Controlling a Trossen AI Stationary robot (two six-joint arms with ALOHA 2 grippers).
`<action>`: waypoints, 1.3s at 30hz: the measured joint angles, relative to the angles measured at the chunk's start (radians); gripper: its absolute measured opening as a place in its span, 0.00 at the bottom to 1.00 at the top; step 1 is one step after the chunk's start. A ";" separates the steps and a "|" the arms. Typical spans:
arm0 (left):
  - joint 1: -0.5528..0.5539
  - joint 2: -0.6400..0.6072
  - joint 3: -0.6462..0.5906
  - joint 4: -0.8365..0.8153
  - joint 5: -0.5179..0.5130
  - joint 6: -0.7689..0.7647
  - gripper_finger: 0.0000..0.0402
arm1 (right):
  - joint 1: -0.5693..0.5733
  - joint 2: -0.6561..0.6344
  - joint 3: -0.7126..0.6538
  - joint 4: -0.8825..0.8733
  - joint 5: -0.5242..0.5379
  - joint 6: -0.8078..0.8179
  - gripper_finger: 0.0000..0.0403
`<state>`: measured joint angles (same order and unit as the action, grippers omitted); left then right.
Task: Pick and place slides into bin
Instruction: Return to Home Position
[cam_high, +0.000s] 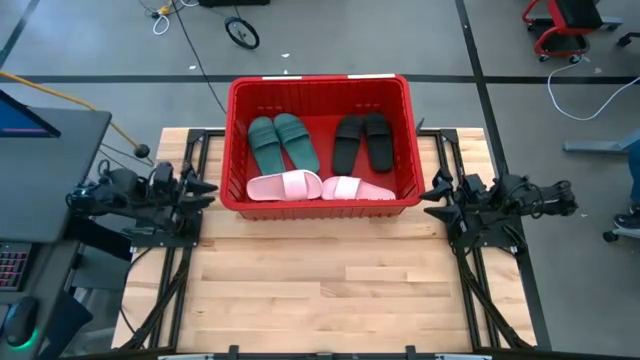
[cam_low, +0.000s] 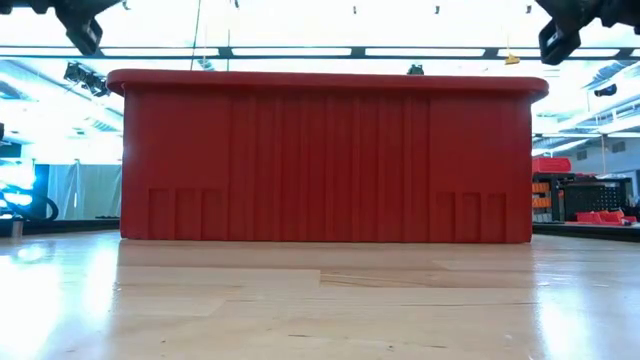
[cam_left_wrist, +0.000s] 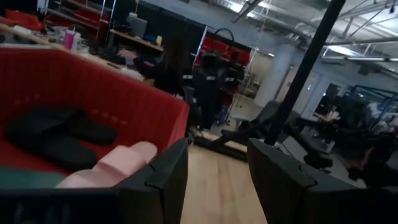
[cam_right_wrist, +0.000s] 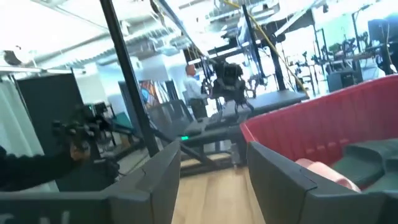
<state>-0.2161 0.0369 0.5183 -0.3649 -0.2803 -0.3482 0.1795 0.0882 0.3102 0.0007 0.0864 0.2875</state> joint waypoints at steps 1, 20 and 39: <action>0.000 -0.021 -0.022 -0.001 0.000 0.000 0.43 | 0.000 -0.006 -0.013 0.016 -0.001 0.000 0.47; 0.000 -0.024 -0.436 0.628 0.214 -0.033 0.43 | 0.000 -0.019 -0.107 0.120 0.058 -0.019 0.47; 0.000 -0.024 -0.428 0.600 0.205 0.199 0.43 | 0.000 -0.018 -0.107 0.109 0.058 -0.020 0.47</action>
<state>-0.2161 0.0132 0.0898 0.2354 -0.0751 -0.1490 0.1791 0.0700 0.2028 0.1100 0.1444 0.2672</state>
